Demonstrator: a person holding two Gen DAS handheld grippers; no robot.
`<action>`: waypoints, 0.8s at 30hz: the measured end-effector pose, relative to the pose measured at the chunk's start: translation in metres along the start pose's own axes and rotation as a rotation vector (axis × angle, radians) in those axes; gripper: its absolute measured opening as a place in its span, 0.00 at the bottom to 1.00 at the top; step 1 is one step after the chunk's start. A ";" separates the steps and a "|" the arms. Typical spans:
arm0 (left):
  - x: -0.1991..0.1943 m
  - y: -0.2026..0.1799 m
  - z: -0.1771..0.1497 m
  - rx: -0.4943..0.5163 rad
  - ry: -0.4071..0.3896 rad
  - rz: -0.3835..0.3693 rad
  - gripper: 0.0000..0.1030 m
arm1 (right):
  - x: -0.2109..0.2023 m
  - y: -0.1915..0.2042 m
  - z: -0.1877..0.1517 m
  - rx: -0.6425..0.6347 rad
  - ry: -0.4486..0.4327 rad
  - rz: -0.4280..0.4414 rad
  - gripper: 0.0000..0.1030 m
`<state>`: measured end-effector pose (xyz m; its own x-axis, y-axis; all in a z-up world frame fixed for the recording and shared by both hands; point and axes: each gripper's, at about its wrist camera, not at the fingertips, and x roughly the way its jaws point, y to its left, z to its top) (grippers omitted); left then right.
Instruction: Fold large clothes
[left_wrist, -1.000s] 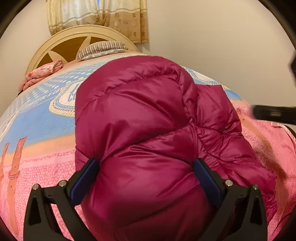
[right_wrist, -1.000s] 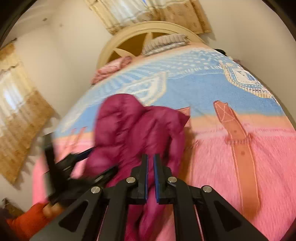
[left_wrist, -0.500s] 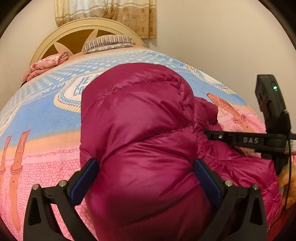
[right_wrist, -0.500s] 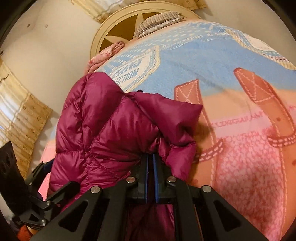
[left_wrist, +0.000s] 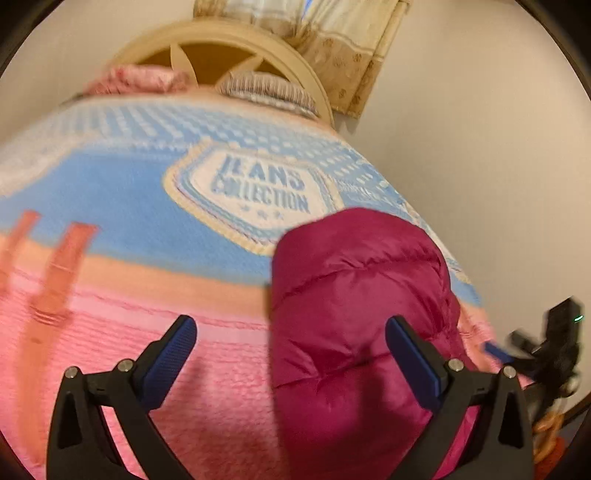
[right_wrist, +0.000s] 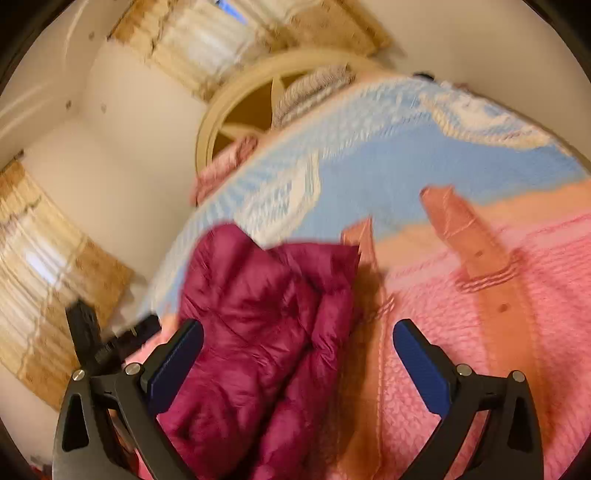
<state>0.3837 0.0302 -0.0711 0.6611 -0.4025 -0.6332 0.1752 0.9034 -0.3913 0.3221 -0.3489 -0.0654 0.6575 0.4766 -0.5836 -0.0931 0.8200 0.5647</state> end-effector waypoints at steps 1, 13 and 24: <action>0.010 0.000 -0.002 -0.002 0.021 -0.014 1.00 | 0.011 0.001 -0.002 -0.009 0.030 0.000 0.99; 0.070 -0.004 -0.024 -0.008 0.160 -0.183 1.00 | 0.087 0.019 -0.018 -0.162 0.129 -0.069 0.89; 0.026 -0.041 -0.039 0.086 0.117 -0.178 0.69 | 0.065 0.066 -0.046 -0.197 0.127 -0.098 0.32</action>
<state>0.3648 -0.0232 -0.0977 0.5261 -0.5668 -0.6341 0.3468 0.8237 -0.4486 0.3243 -0.2494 -0.0931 0.5723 0.4172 -0.7059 -0.1857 0.9045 0.3840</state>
